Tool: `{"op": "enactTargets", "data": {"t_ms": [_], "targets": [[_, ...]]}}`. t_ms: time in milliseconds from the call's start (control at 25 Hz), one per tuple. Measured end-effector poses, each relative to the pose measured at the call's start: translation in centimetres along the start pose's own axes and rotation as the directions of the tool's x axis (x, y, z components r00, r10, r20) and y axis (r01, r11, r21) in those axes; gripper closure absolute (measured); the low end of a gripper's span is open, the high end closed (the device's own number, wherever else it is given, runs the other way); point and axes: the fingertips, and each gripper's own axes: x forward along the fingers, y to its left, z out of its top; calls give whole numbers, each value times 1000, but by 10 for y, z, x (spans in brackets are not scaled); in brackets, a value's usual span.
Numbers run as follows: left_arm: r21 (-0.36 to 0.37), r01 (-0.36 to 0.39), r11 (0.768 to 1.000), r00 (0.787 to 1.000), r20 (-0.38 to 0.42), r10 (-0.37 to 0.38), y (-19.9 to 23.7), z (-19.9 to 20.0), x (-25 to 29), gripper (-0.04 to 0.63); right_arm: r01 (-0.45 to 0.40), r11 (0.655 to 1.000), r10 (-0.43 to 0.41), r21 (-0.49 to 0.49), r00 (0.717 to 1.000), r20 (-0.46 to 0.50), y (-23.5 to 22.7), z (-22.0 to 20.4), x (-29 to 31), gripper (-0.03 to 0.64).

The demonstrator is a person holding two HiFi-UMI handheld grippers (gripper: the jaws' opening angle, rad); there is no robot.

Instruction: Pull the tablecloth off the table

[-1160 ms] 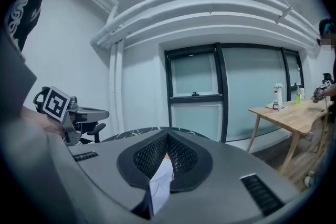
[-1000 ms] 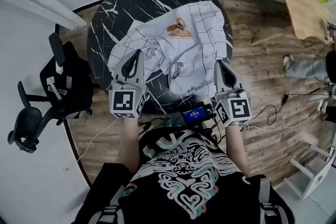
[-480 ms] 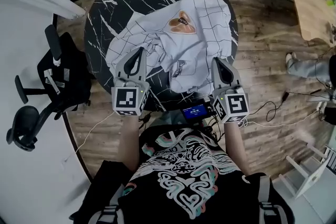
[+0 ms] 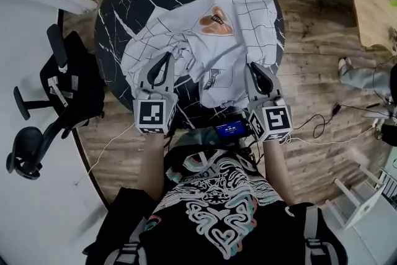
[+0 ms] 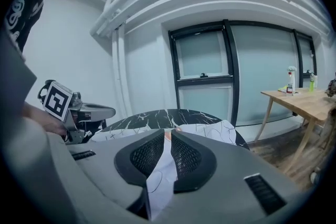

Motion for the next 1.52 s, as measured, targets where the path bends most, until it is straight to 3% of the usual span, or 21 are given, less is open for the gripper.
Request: {"op": "enactTargets", "data": {"t_ms": [160,440,720,920,1200,1360,1520], "targets": [[-1,6,1000,1000,-17,-6,-1,-7,6,564,-4,1000,4,-3,1000,-26,0,-7,7,552],[-2,18,1000,999,-29,-18,-5,-14,16,493,-2,1000,2,0,997,-73,-6,-19,14,540],[-34,31,999,997,-73,-34,-6,-30,25,453,19,1000,-18,0,990,-140,-16,-34,24,488],[-62,46,997,993,-106,-53,-6,-40,33,421,55,998,-55,-6,982,-179,-25,-42,28,394],[-90,88,992,984,-150,-101,-15,-50,48,332,69,997,-75,-39,980,-186,-29,-34,29,376],[-105,97,990,982,-151,-112,-18,-52,48,325,103,993,-114,-62,972,-204,-35,-33,27,370],[-116,113,987,978,-160,-131,-20,-54,52,295,142,987,-157,-79,959,-235,-46,-41,30,313]]}}
